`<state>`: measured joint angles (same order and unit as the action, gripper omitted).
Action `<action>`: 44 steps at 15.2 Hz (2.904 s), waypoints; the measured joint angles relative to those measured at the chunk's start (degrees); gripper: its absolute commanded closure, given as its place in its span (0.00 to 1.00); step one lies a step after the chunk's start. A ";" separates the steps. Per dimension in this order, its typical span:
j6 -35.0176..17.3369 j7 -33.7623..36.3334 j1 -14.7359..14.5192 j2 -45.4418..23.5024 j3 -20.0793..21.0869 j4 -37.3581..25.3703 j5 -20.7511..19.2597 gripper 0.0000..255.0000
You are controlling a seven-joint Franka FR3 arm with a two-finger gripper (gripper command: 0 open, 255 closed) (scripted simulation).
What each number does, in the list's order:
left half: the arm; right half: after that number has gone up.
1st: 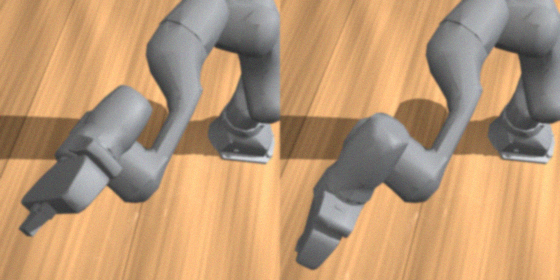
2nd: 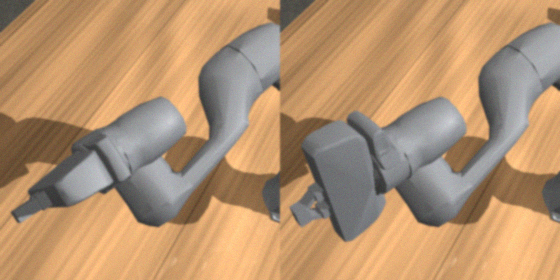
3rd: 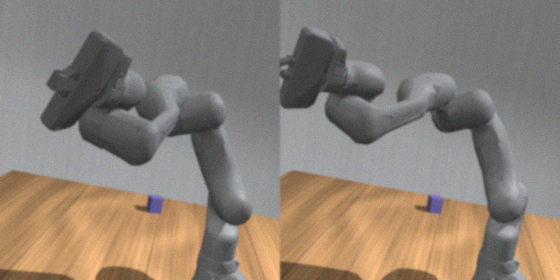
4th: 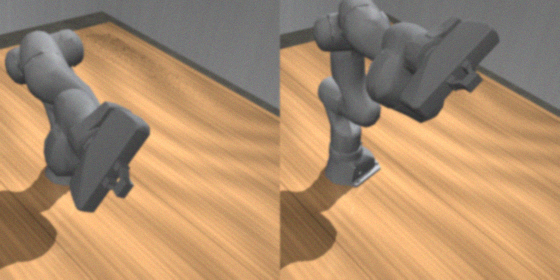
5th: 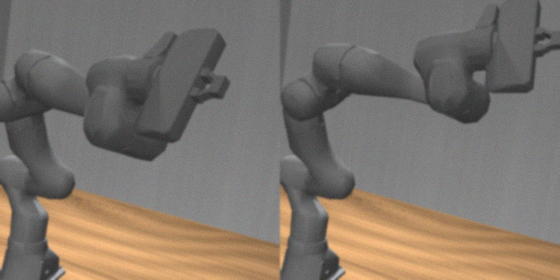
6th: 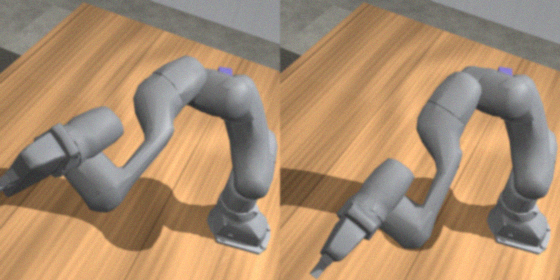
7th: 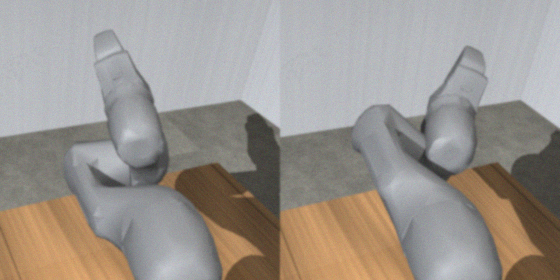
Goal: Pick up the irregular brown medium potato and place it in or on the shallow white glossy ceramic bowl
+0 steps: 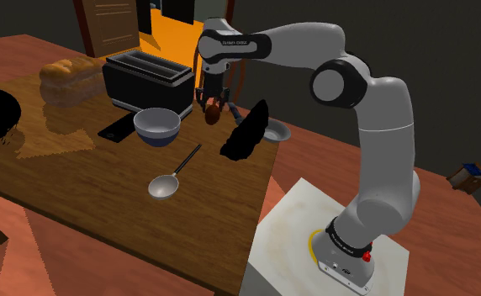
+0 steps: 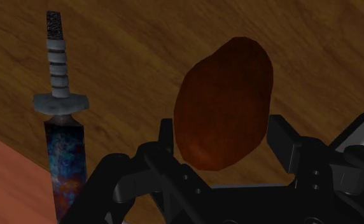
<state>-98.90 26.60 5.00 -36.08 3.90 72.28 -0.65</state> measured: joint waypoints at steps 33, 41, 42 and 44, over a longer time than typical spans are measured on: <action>-0.82 -15.80 10.99 30.31 -5.51 31.18 -0.22 1.00; -5.65 -19.66 13.15 33.88 -7.45 39.52 -0.92 1.00; -6.41 -19.67 13.16 33.60 -7.46 40.00 -0.91 1.00; -7.73 -19.70 13.19 33.10 -7.48 40.83 -0.90 1.00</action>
<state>-106.63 6.90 18.19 -2.97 -3.58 113.11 -1.55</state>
